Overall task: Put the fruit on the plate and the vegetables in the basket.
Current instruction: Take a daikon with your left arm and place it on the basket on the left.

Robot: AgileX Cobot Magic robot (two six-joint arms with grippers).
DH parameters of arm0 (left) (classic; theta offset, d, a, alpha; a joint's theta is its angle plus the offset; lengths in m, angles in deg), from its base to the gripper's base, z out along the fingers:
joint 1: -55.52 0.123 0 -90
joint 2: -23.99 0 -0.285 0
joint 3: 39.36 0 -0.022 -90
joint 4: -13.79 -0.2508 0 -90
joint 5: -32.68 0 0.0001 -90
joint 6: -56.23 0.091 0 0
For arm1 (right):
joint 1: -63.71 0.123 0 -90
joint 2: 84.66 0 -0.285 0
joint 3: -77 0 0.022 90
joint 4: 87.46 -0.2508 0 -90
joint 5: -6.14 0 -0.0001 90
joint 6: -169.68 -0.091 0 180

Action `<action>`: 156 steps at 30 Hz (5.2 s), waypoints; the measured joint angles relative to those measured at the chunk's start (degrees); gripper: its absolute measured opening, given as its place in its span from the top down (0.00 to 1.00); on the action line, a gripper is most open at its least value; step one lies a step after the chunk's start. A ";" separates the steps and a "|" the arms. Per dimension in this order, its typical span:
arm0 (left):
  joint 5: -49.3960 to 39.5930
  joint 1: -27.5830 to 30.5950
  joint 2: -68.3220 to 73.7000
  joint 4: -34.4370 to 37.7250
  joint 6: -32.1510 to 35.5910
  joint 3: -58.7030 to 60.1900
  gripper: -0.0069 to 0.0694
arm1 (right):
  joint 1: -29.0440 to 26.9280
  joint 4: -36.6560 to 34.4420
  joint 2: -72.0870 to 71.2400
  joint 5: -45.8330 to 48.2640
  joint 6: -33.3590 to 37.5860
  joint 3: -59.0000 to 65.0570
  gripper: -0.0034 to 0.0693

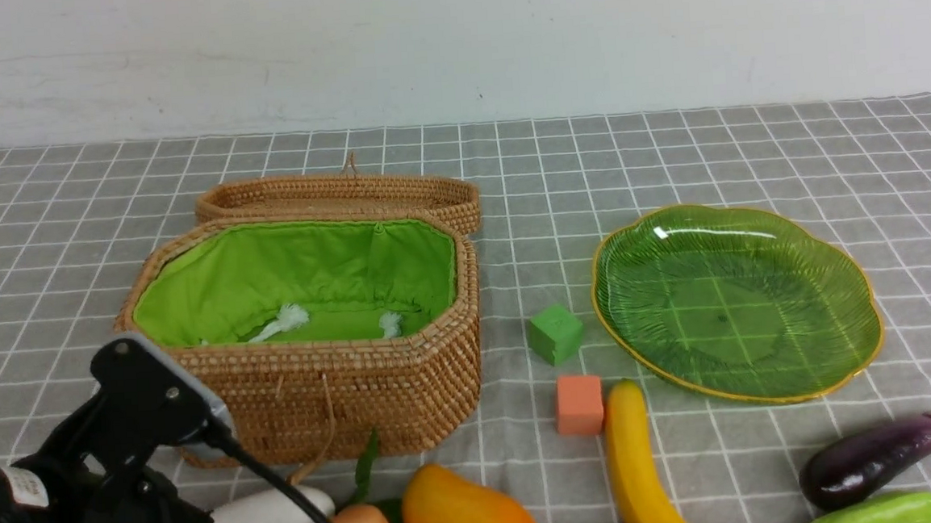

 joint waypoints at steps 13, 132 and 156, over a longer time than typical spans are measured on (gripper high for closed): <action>0.90 0.00 4.42 -3.40 -0.11 -0.02 0.12 | 0.00 0.00 0.00 0.00 0.00 0.00 0.62; 20.91 1.90 7.67 -17.13 -5.64 -15.51 0.21 | 0.00 0.00 0.00 0.00 0.00 0.00 0.62; 33.06 1.90 21.94 -11.02 -5.64 -15.51 0.04 | 0.00 0.02 0.00 0.24 0.00 0.00 0.62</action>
